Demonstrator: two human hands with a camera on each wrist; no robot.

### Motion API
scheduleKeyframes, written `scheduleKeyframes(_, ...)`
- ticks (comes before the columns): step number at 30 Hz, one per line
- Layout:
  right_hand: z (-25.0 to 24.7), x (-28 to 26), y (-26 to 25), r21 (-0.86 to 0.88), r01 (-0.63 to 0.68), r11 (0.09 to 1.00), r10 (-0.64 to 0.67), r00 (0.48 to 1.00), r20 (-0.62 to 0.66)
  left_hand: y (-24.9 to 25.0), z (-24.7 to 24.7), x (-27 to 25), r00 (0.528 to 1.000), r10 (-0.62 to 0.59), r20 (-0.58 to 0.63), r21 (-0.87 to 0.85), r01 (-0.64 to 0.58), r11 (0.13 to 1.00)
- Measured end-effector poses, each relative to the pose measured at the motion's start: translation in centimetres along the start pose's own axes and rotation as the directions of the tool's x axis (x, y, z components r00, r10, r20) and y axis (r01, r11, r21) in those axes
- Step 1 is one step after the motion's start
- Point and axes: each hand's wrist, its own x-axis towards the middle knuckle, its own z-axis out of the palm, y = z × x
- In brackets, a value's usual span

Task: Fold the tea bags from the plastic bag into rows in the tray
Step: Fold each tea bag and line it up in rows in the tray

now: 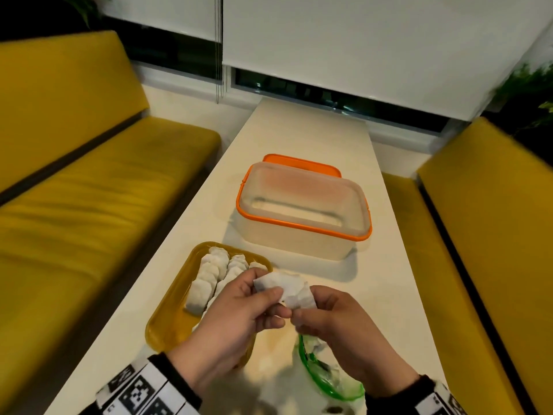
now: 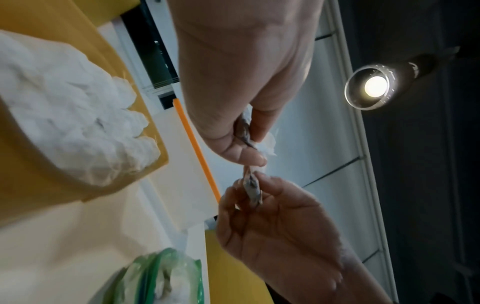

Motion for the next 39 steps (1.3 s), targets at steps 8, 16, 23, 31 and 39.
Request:
scheduleKeyframes(8, 2.4, 2.1, -0.6, -0.039, 0.128, 0.991, -0.132, 0.981, -0.146, 0.8, -3.5, -0.4, 0.99, -0.085, 0.112, -0.073, 0.093, 0.993)
scheduleKeyframes(16, 5.4, 4.5, -1.5, -0.297, 0.131, 0.946, -0.152, 0.987, -0.051, 1.0, -5.8, -0.3, 0.999, 0.005, -0.05, 0.155, 0.003, 0.988)
scheduleKeyframes(23, 8.3, 8.1, -2.6, -0.771, 0.239, 0.59, -0.186, 0.97, 0.158, 2.0, -10.4, -0.6, 0.946, 0.15, -0.286, 0.334, -0.049, 0.941)
scheduleKeyframes(31, 13.5, 11.7, -0.3, -0.928, 0.138, 0.347, 0.099, 0.978, 0.182, 3.0, -13.4, -1.1, 0.896, 0.137, -0.422, 0.086, -0.111, 0.99)
scheduleKeyframes(39, 14.0, 13.4, 1.7, -0.967, 0.236, 0.095, 0.162, 0.955, 0.249, 2.2, -14.1, -1.6, 0.88, 0.121, -0.458, 0.12, -0.074, 0.99)
